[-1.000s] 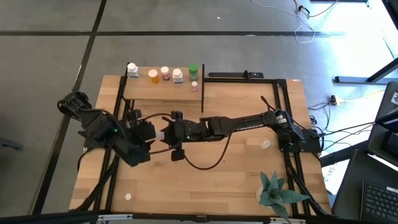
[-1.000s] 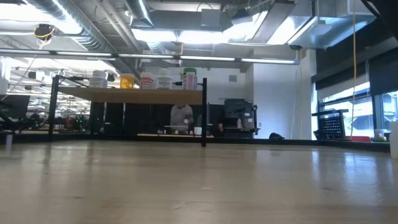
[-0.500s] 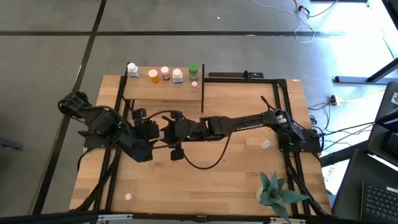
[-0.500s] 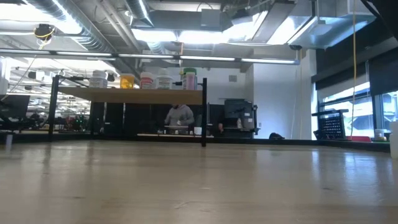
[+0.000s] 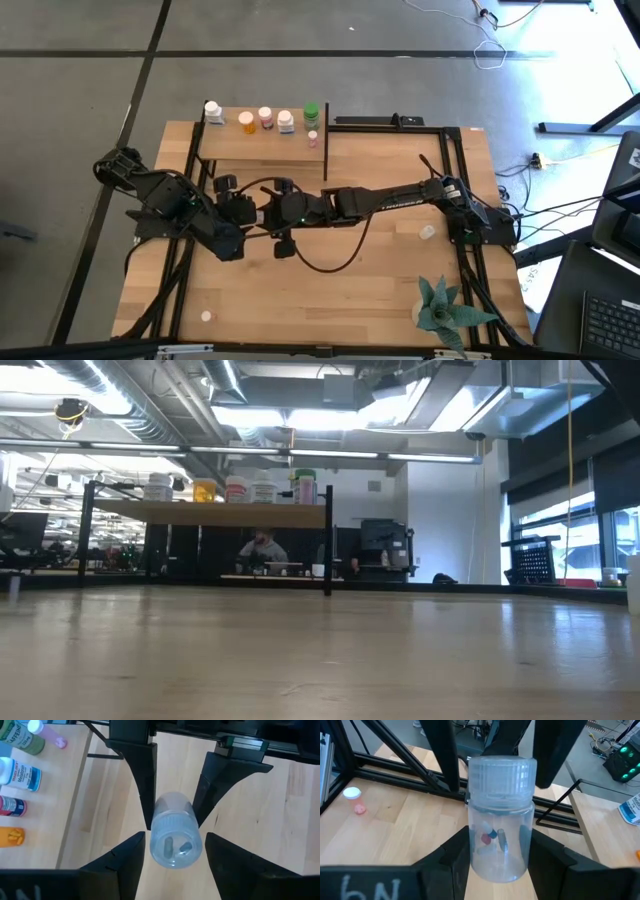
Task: Pick and place medicine bottles onto shelf by color
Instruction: Put the bottom transparent pill bottle on the shelf
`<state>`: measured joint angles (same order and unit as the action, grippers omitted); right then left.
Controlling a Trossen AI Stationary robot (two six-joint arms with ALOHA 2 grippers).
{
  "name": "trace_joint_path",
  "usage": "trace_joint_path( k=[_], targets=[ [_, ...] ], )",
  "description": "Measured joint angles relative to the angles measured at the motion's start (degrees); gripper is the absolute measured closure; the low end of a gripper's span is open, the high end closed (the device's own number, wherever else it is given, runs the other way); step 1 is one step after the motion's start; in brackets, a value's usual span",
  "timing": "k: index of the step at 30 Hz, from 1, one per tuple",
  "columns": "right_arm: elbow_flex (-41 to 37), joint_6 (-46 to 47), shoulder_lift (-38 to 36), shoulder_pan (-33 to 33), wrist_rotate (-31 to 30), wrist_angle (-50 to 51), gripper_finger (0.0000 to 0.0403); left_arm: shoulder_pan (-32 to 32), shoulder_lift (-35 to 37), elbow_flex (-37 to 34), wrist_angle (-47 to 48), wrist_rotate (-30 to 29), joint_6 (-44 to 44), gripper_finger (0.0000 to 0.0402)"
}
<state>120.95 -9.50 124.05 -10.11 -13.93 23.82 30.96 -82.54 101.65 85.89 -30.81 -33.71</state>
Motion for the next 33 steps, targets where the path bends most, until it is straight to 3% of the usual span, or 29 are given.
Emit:
trace_joint_path(
  k=[13, 19, 33],
  targets=[
    [-0.02, -0.71, 0.0, -0.01, 0.0, -0.49, 0.024, 0.0, 0.0, 0.0, 0.02, 0.0, 1.29, 0.0278],
    [-0.02, -1.44, 0.0, -0.09, -0.07, -0.49, 0.0238, 0.0, 0.0, 0.0, 0.02, 0.03, 1.27, 0.0283],
    [-0.02, -1.51, -0.22, -0.11, 0.02, -0.23, 0.0183, 0.0, 0.0, 0.02, 0.9, 1.64, 0.95, 0.0283]
  ],
)
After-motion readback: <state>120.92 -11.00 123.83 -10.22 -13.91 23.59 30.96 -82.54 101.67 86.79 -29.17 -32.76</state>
